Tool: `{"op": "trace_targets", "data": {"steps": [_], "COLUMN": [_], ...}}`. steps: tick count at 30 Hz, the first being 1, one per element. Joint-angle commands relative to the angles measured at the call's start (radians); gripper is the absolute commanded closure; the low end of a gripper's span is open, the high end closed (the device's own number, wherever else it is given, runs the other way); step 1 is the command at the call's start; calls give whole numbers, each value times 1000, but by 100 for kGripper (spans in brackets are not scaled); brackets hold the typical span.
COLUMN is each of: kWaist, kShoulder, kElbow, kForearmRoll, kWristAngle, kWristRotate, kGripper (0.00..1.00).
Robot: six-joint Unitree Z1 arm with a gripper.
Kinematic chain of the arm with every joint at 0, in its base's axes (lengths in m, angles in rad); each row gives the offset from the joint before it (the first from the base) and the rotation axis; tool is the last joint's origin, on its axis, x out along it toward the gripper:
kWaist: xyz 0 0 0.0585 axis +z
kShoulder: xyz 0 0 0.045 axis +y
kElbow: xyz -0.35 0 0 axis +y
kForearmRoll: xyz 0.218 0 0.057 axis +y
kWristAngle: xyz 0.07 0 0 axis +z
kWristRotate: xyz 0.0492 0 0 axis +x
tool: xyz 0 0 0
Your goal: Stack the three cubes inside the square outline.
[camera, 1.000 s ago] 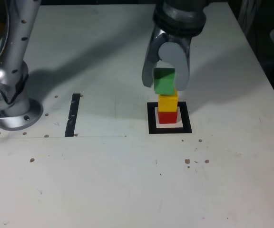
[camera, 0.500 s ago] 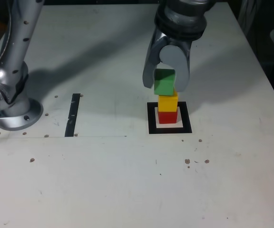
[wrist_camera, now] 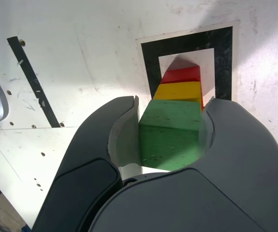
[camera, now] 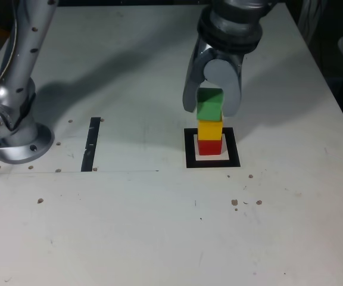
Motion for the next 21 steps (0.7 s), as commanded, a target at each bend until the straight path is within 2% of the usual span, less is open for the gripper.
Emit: {"op": "trace_targets", "data": {"steps": [1,8,10,15,17,21], "kWaist": [1,1,1,2,3,6], "kShoulder": [6,13,15,15,15,12], "kElbow": [-4,-8,-7,-5,-5,-5], "kForearmRoll": [9,7,7,5,4,2], "kWristAngle": [2,2,-1,-10,-12,-14], "kWristRotate": [0,3,4,10,12,11], "kGripper": [68,64,56,21,11,2]}}
